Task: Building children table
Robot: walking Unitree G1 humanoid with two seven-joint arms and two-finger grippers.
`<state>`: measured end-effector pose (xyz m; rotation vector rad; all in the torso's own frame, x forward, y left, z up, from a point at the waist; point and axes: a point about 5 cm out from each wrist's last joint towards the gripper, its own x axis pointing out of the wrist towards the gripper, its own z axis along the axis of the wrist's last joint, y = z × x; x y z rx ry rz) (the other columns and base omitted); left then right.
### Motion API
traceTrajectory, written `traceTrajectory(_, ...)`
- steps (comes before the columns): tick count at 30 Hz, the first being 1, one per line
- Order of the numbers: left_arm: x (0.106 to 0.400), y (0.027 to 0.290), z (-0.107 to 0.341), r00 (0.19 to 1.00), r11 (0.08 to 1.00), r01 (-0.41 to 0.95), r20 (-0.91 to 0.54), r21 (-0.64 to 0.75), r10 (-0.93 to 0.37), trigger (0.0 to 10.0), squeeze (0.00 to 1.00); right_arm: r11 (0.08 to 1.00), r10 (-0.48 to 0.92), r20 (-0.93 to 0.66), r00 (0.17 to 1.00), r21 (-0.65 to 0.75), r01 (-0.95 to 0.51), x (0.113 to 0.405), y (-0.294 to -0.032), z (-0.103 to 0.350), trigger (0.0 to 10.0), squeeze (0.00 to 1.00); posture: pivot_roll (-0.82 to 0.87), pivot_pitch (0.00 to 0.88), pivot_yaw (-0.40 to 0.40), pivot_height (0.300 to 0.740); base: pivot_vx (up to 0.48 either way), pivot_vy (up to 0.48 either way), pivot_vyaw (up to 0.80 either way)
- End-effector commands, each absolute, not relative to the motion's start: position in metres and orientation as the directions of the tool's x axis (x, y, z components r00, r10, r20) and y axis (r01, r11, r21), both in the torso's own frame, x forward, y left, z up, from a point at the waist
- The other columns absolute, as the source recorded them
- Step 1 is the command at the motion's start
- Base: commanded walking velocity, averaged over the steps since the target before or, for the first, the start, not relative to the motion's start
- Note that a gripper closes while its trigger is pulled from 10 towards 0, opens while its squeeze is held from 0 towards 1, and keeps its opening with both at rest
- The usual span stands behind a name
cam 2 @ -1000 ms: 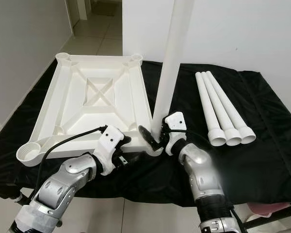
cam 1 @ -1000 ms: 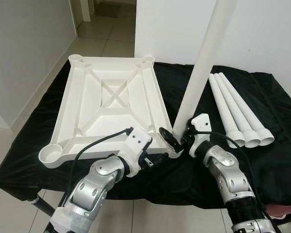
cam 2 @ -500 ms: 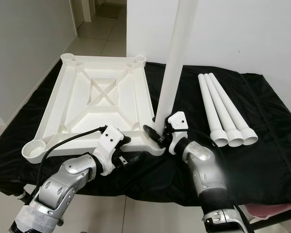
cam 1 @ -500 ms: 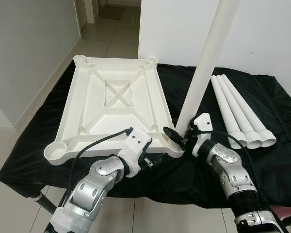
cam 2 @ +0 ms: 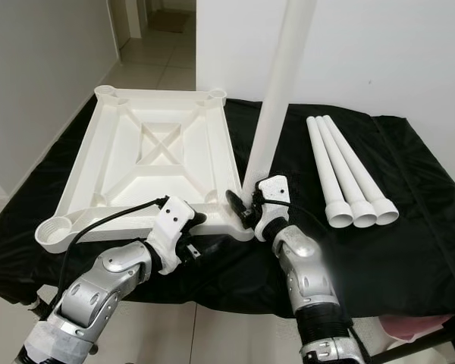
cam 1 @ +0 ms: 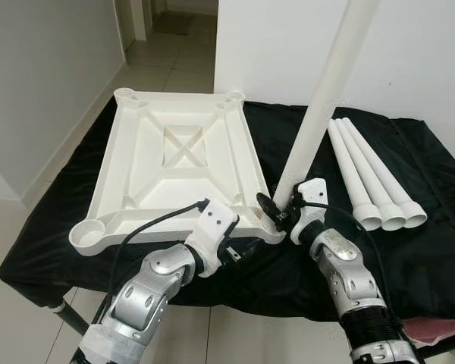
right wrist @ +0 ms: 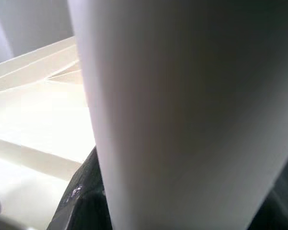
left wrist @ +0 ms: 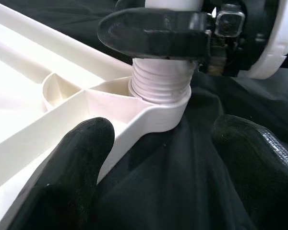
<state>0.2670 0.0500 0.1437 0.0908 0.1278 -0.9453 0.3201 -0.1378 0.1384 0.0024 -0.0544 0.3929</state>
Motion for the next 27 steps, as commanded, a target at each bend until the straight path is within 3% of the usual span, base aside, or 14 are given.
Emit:
traceTrajectory(1,0.266,0.048,0.142,0.582,0.585,0.811,-0.151,0.025,-0.799,10.0,0.00,0.950,0.313,0.005,0.950,0.010,-0.313,0.320,-0.150,0.131,10.0,0.00,0.00,0.041,-0.063,0.740,0.000,0.000,0.00)
traceTrajectory(6,0.265,0.048,0.142,0.577,0.581,0.814,-0.152,0.024,-0.802,10.0,0.00,0.987,0.155,-0.009,0.988,0.037,-0.154,0.318,-0.146,0.130,10.0,0.00,0.00,0.040,-0.067,0.740,0.000,0.000,0.00)
traceTrajectory(9,0.265,0.048,0.142,0.577,0.581,0.814,-0.152,0.024,-0.802,10.0,0.00,0.987,0.155,-0.009,0.988,0.037,-0.154,0.318,-0.146,0.130,10.0,0.00,0.00,0.040,-0.067,0.740,0.000,0.000,0.00)
traceTrajectory(11,0.265,0.049,0.141,0.580,0.584,0.812,-0.153,0.027,-0.800,10.0,0.00,0.996,0.000,-0.017,1.000,0.084,0.001,0.314,-0.133,0.129,10.0,0.00,0.02,0.034,-0.079,0.740,0.000,0.000,0.00)
traceTrajectory(13,0.264,0.049,0.141,0.582,0.586,0.810,-0.153,0.026,-0.798,10.0,0.00,0.994,-0.032,-0.025,0.999,0.102,0.035,0.311,-0.126,0.128,10.0,0.00,0.02,0.035,-0.080,0.740,0.000,0.000,0.00)
traceTrajectory(17,0.264,0.049,0.141,0.584,0.587,0.809,-0.153,0.027,-0.797,10.0,0.00,0.993,-0.034,-0.025,0.999,0.116,0.036,0.310,-0.120,0.127,10.0,0.00,0.02,0.032,-0.080,0.740,0.000,0.000,0.00)
traceTrajectory(19,0.264,0.050,0.141,0.585,0.589,0.808,-0.154,0.027,-0.796,10.0,0.00,0.990,0.044,-0.010,0.999,0.138,-0.042,0.309,-0.113,0.128,10.0,0.00,0.02,0.025,-0.081,0.740,0.000,0.000,0.00)
traceTrajectory(20,0.264,0.050,0.141,0.586,0.589,0.808,-0.153,0.027,-0.796,10.0,0.00,0.984,0.086,0.007,0.996,0.155,-0.086,0.308,-0.112,0.131,10.0,1.00,0.02,0.025,-0.081,0.740,0.000,0.000,0.00)
traceTrajectory(27,0.265,0.049,0.141,0.583,0.586,0.810,-0.152,0.032,-0.798,10.0,0.00,0.976,0.175,0.056,0.983,0.123,-0.181,0.315,-0.117,0.142,10.0,1.00,0.01,0.014,-0.079,0.740,0.000,0.000,0.00)
